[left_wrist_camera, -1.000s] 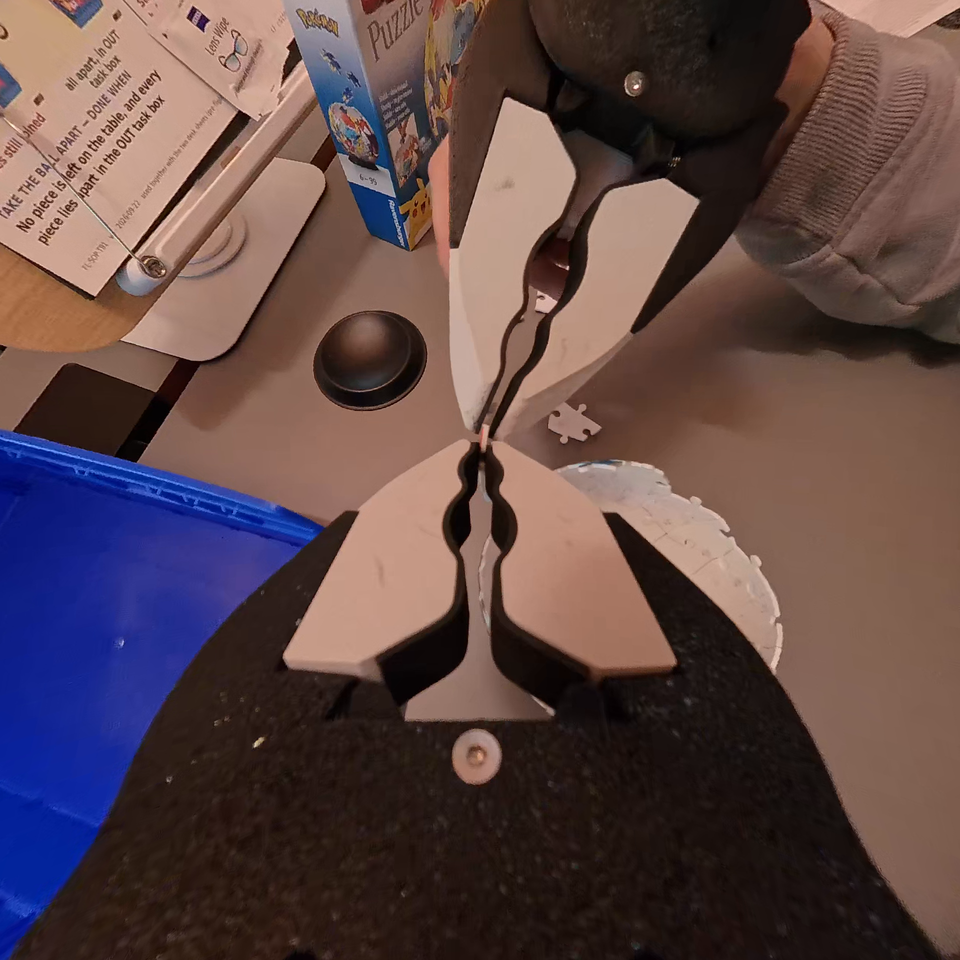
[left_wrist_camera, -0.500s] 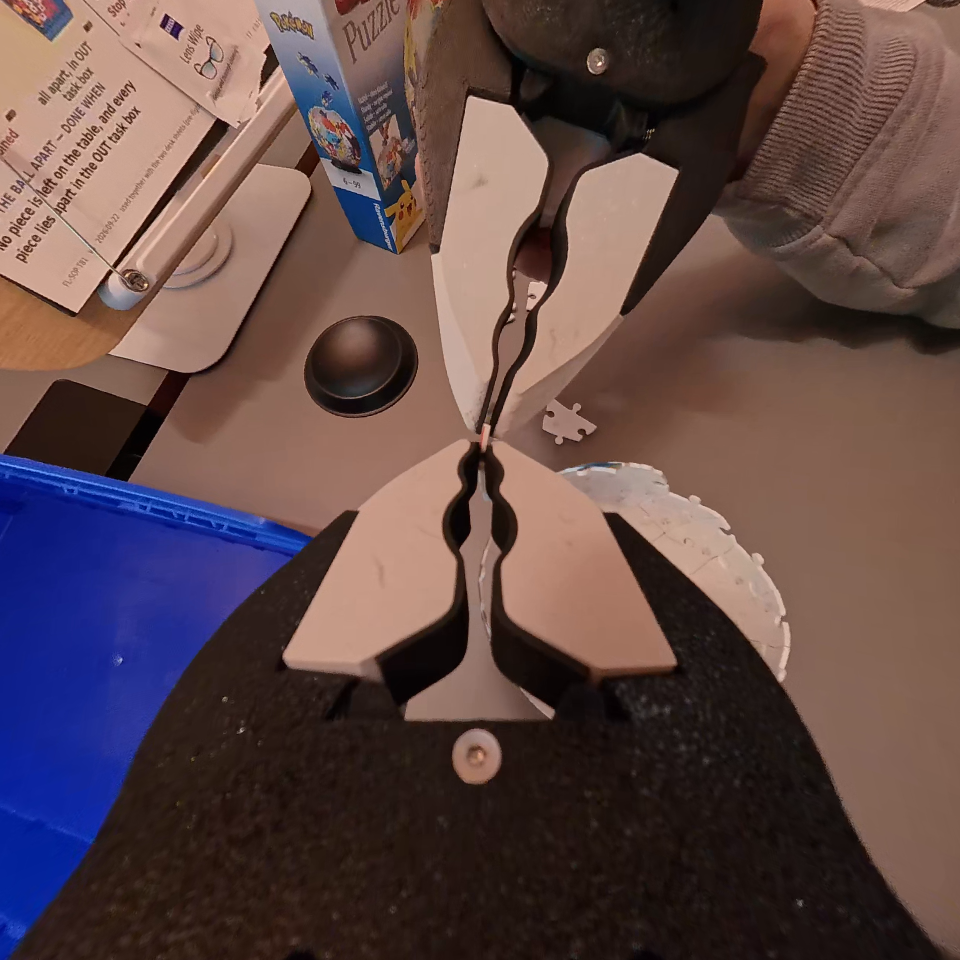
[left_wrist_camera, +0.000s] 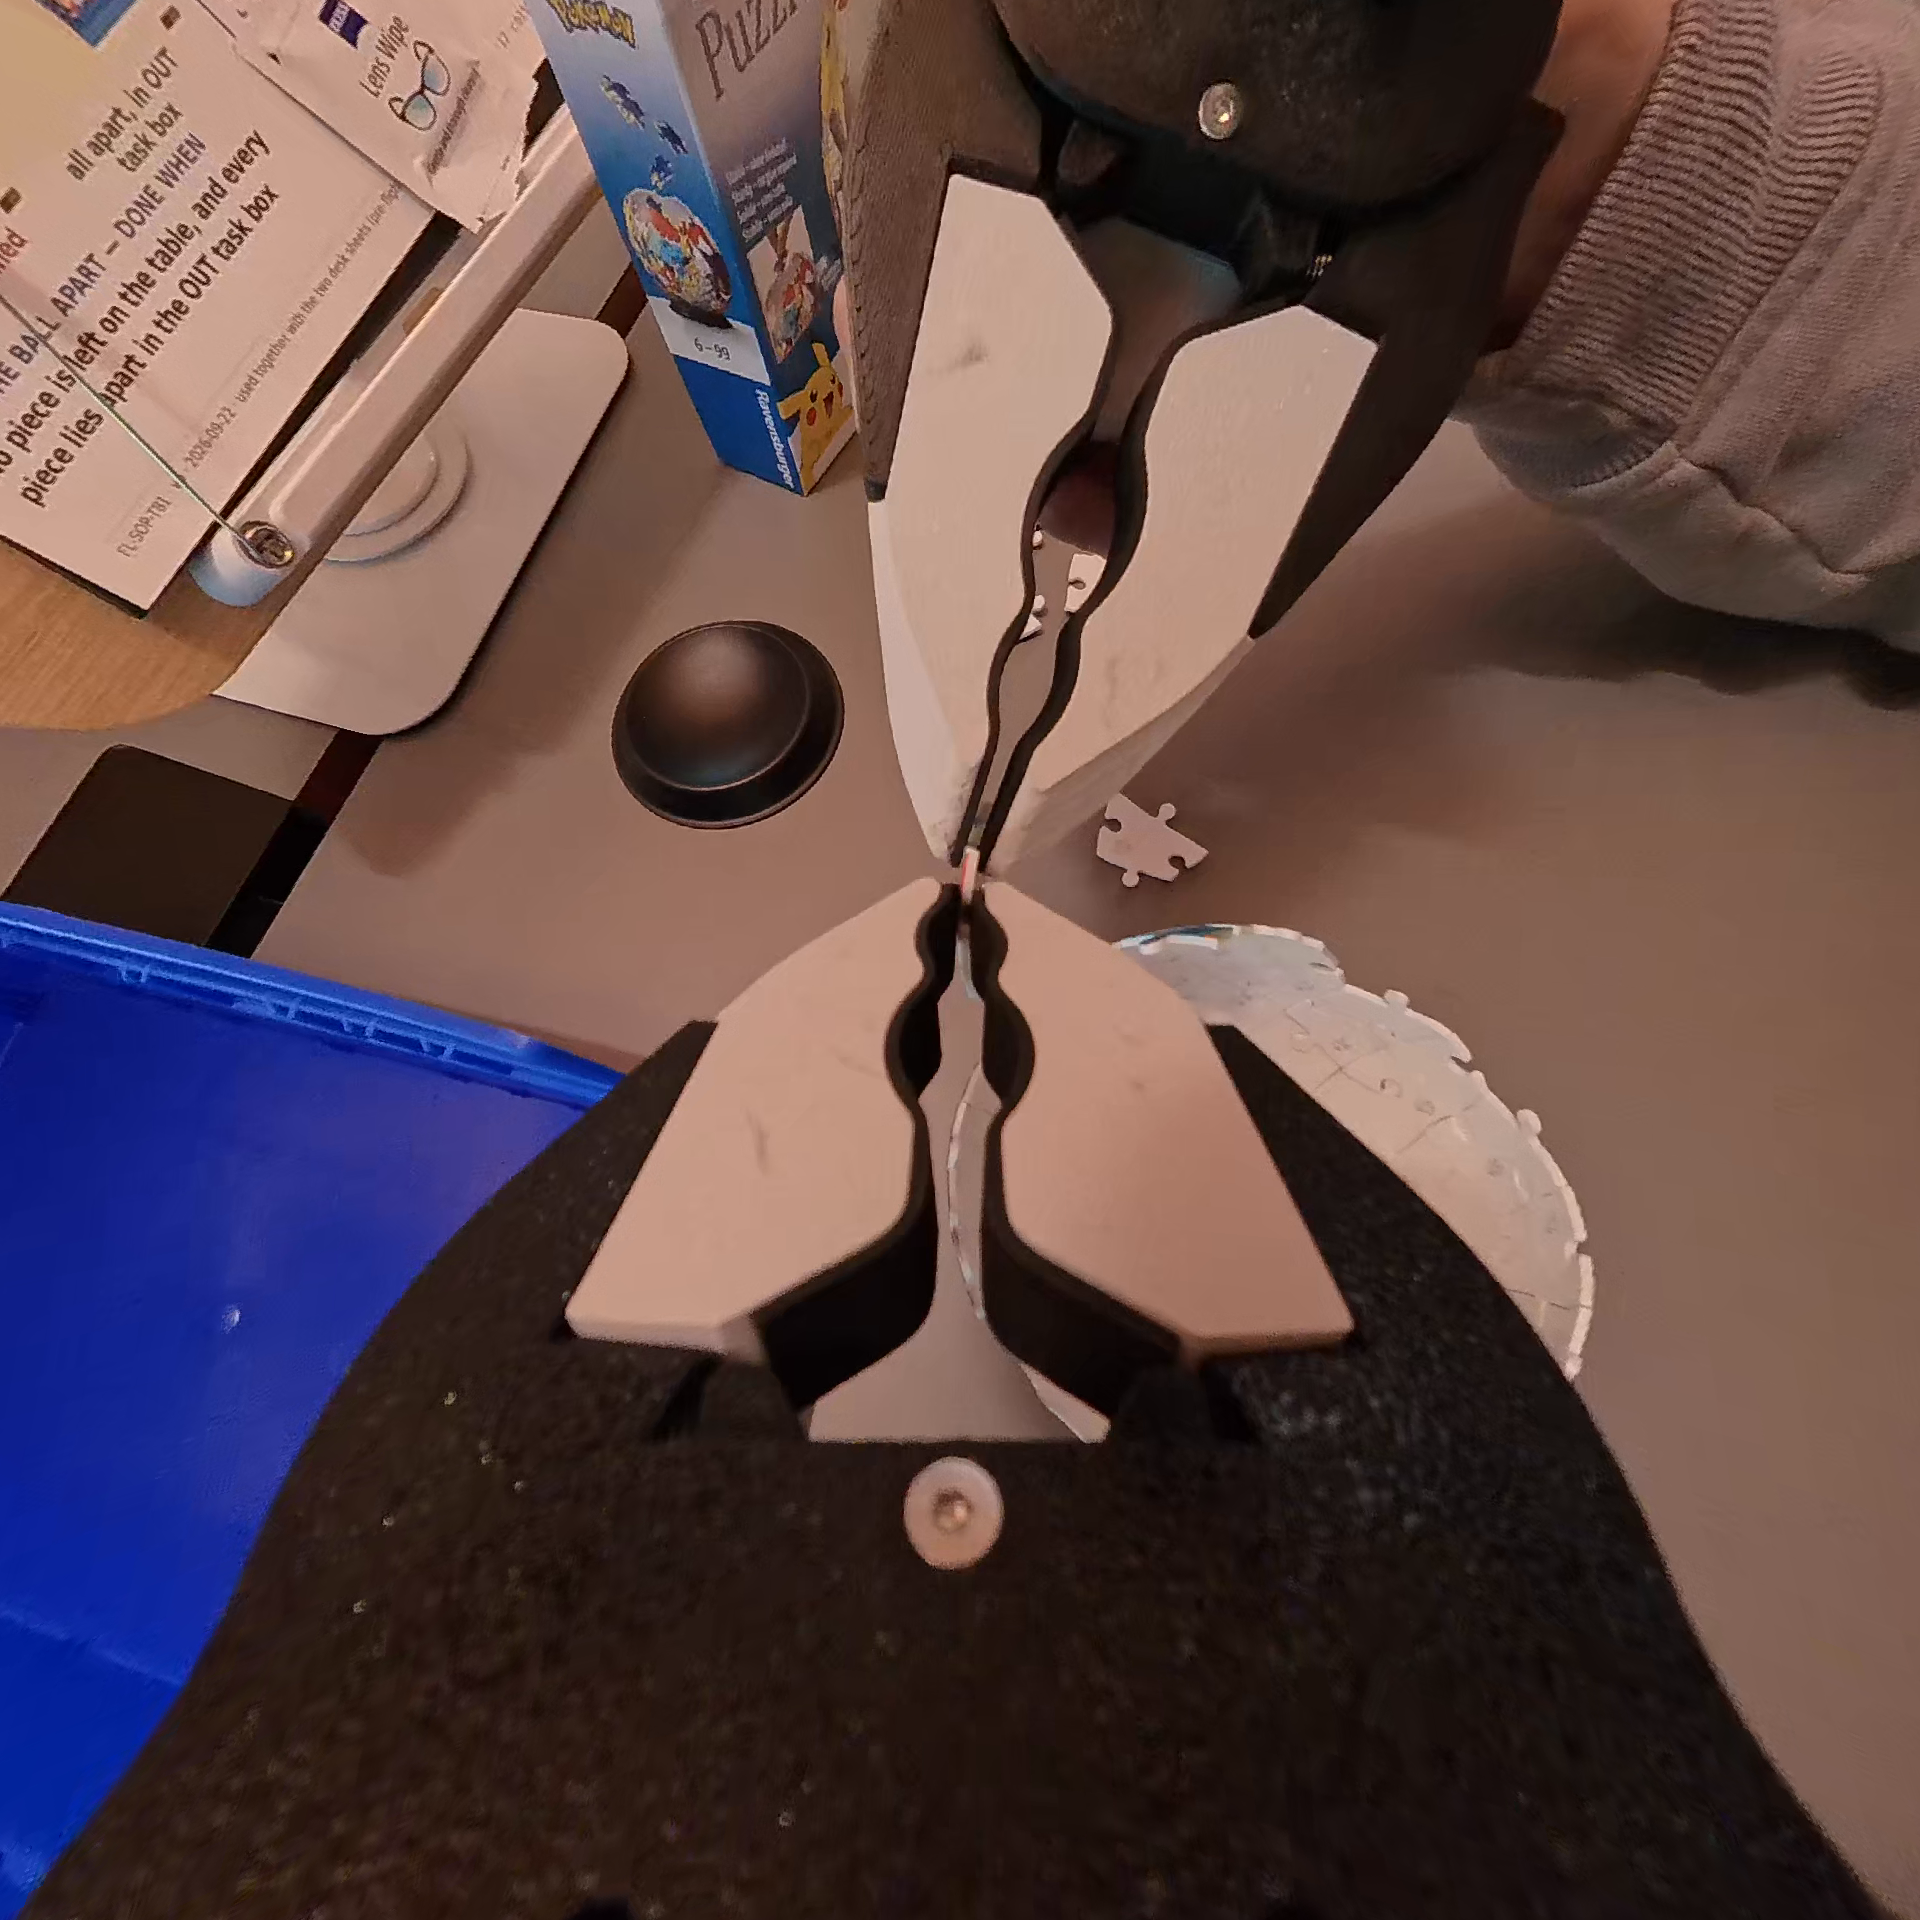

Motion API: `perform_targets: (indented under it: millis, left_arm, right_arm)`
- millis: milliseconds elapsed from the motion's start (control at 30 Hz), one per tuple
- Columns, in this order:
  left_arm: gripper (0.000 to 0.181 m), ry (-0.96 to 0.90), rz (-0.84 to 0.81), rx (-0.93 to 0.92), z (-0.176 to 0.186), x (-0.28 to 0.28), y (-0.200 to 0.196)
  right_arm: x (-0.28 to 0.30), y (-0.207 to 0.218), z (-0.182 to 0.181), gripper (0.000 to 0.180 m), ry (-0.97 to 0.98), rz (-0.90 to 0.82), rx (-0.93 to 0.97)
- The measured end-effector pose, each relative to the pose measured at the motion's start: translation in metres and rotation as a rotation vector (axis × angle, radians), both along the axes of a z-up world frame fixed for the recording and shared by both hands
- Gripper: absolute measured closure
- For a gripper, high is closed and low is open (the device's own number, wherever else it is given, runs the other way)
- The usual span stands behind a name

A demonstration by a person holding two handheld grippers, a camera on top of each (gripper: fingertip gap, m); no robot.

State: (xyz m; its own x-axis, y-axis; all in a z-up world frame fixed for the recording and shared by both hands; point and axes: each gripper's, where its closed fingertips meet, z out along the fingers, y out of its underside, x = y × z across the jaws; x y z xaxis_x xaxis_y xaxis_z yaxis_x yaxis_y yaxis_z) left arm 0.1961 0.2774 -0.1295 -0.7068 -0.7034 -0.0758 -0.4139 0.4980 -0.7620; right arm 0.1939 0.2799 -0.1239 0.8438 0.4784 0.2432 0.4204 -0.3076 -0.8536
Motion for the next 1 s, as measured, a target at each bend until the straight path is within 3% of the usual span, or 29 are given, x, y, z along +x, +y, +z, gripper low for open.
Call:
perform_targets:
  millis: [233, 400, 467, 533, 633, 733, 800, 867, 933, 1000]
  left_arm:
    - [0.179, 0.003, 0.018, -0.002, -0.002, 0.003, 0.002]
    - [0.179, -0.008, 0.044, 0.003, 0.0, 0.005, 0.008]
    - [0.179, -0.006, 0.05, 0.0, -0.001, 0.005, 0.01]
    - [0.179, -0.005, 0.056, -0.007, 0.0, 0.006, 0.012]
    - [0.179, -0.014, 0.063, -0.008, 0.003, 0.006, 0.015]
    - [0.179, -0.024, 0.065, -0.007, 0.006, 0.005, 0.015]
    - [0.179, -0.029, 0.06, -0.003, 0.007, 0.004, 0.014]
    - [0.179, -0.026, 0.06, -0.002, 0.006, 0.004, 0.013]
    - [0.179, -0.018, 0.065, 0.004, 0.003, 0.006, 0.014]
    - [0.179, -0.008, 0.07, 0.009, 0.0, 0.007, 0.015]
  right_arm:
    - [0.004, 0.001, -0.001, 0.177, -0.034, -0.02, 0.013]
    - [0.017, 0.001, 0.01, 0.163, -0.031, -0.08, 0.08]
    - [0.032, -0.003, 0.025, 0.133, -0.053, -0.151, 0.144]
    - [0.069, -0.014, 0.063, 0.103, -0.19, -0.368, 0.3]
    - [0.118, -0.085, 0.175, 0.059, -0.723, -0.828, 0.727]
    - [0.098, -0.152, 0.237, 0.059, -1.18, -0.984, 0.927]
    - [0.088, -0.17, 0.251, 0.058, -1.291, -1.027, 0.969]
    - [0.083, -0.16, 0.247, 0.06, -1.227, -0.98, 0.978]
    - [0.079, -0.123, 0.222, 0.071, -1.076, -0.844, 0.892]
    - [0.074, -0.065, 0.146, 0.114, -0.75, -0.628, 0.504]
